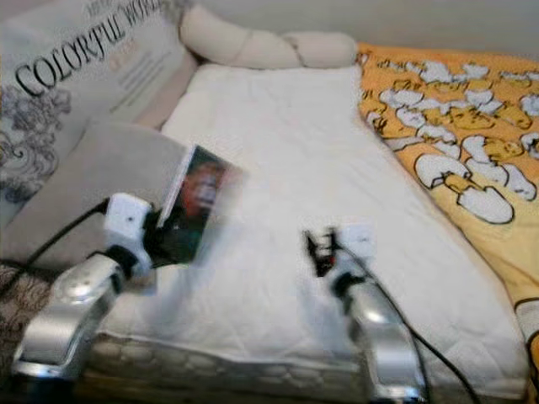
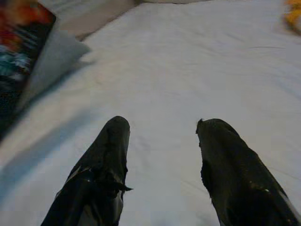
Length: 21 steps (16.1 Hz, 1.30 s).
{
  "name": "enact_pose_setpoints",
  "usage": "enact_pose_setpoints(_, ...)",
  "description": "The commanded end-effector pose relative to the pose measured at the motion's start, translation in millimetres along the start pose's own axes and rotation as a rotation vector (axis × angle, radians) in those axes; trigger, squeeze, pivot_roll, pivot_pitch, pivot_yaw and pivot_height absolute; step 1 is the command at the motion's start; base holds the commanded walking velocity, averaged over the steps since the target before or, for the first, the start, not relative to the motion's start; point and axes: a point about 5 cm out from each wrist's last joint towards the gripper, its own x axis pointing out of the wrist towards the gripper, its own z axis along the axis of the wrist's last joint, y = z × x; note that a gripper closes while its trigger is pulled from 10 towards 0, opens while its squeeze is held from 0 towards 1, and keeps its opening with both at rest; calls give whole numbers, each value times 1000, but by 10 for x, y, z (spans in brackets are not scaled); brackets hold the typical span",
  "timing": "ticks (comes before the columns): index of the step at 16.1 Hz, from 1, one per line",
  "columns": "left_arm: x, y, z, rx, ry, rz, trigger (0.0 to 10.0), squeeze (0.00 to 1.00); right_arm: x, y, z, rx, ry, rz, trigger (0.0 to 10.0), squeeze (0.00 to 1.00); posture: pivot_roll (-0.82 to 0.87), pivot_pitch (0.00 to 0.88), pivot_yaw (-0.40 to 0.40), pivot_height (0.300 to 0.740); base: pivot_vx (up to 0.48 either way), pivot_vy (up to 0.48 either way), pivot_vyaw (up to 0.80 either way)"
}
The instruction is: Clean up the room
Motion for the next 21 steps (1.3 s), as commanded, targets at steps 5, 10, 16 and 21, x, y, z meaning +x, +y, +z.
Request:
enact_pose_setpoints(5, 56, -39, 124, 23, -46, -43, 10000, 0, -43, -173, 18, 43, -15, -84, 10000, 0, -12, 0, 36, 740, 303, 0, 0)
enact_pose_setpoints(10, 256, -105, 137, -45, -2, -177, 10000, 0, -45, -281, 94, -35, 6, -3, 10000, 0, -23, 0, 45, 740, 61, 0, 0)
enact_pose_setpoints(16, 726, -106, 209, -353, 138, -344, 10000, 0, -232, -433, 270, -97, 145, 346, 10000, 0, -79, 0, 64, 740, 0, 0, 0)
enact_pose_setpoints(21, 976, -251, 113, -607, 255, -379, 10000, 0, -386, -478, 361, -137, 245, 493, 10000, 0, -129, 0, 66, 740, 0, 0, 0)
